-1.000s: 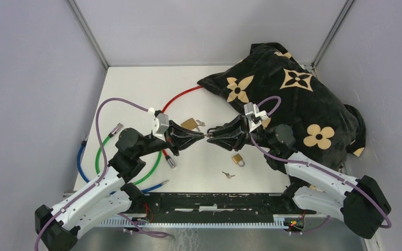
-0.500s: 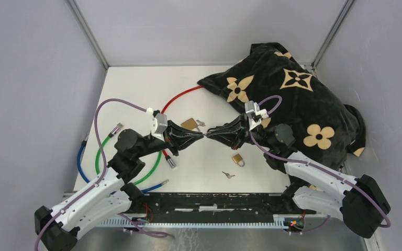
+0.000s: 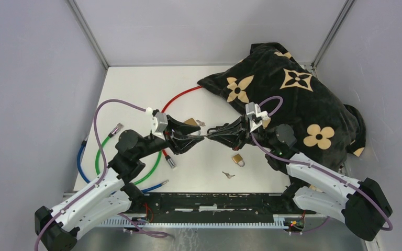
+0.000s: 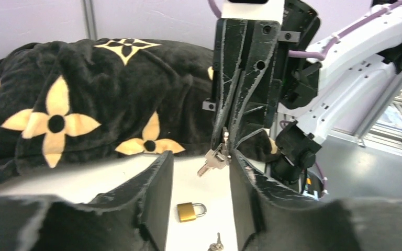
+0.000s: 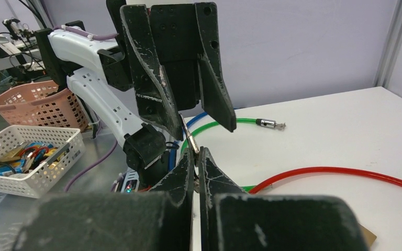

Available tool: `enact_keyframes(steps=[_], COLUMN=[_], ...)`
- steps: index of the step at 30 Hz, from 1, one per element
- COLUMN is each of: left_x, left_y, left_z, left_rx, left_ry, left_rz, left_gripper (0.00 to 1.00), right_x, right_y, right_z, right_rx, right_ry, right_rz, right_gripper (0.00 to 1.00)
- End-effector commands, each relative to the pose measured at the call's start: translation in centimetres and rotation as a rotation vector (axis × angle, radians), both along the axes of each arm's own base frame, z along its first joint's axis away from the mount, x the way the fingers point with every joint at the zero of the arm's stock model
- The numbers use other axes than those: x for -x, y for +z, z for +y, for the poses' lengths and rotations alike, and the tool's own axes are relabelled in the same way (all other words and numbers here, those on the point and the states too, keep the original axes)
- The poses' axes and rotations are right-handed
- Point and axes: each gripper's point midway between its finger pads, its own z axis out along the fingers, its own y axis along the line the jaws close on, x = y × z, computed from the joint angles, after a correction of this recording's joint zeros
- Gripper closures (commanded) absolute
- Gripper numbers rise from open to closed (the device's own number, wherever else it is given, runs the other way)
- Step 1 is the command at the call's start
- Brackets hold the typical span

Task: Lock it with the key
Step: Adjust the key, then pick up the lock from the center of the board.

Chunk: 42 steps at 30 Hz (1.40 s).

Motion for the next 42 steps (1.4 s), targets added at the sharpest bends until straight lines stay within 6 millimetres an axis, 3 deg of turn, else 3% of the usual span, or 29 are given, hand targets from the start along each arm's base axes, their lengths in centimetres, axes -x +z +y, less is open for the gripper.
enact_keyframes(steps=[1,5,8,11,14,18,20,25,32,38,42], left_x=[-1.6,-2.1,-4.3,-8.7,-12.1,-14.6,-15.1,-14.6,-8.2,-4.5,-5.3], left_y=[0.5,0.4,-0.5,-5.4,-11.2,-18.0,-19.7,-22.4,-26.9,-30.0,-30.9], left_z=[1.0,1.5,2.8,6.4,11.9,19.5,21.1,20.2,18.1,15.9,15.2], left_rx=[0.039,0.034,-0.005,-0.237,-0.568,-0.919,-0.971,-0.887,-0.754,-0.742,-0.702], left_ry=[0.111,0.154,0.293,0.571,0.779,0.935,0.966,0.994,1.000,0.951,0.944], left_rz=[0.030,0.055,0.136,0.281,0.427,0.721,0.799,0.975,1.428,1.579,1.569], left_gripper=[0.46,0.34,0.30,0.29,0.29,0.36,0.38,0.37,0.45,0.45,0.45], right_x=[-0.7,-3.0,-5.7,-7.8,-8.9,-9.0,-8.8,-8.3,-8.3,-8.3,-8.2], right_y=[0.6,-2.1,-4.8,-7.3,-9.0,-10.6,-11.4,-12.4,-12.9,-13.2,-13.0], right_z=[-0.6,-1.0,-1.7,-3.0,-4.4,-5.4,-5.6,-6.0,-6.1,-5.4,-5.3], right_rx=[-0.002,0.081,0.203,0.333,0.429,0.491,0.511,0.522,0.538,0.540,0.537], right_ry=[-0.056,-0.158,-0.294,-0.427,-0.515,-0.552,-0.551,-0.548,-0.545,-0.512,-0.507], right_rz=[-0.031,0.039,0.087,0.105,0.099,0.091,0.094,0.096,0.085,0.090,0.086], right_gripper=[1.00,1.00,1.00,1.00,1.00,1.00,1.00,1.00,1.00,1.00,1.00])
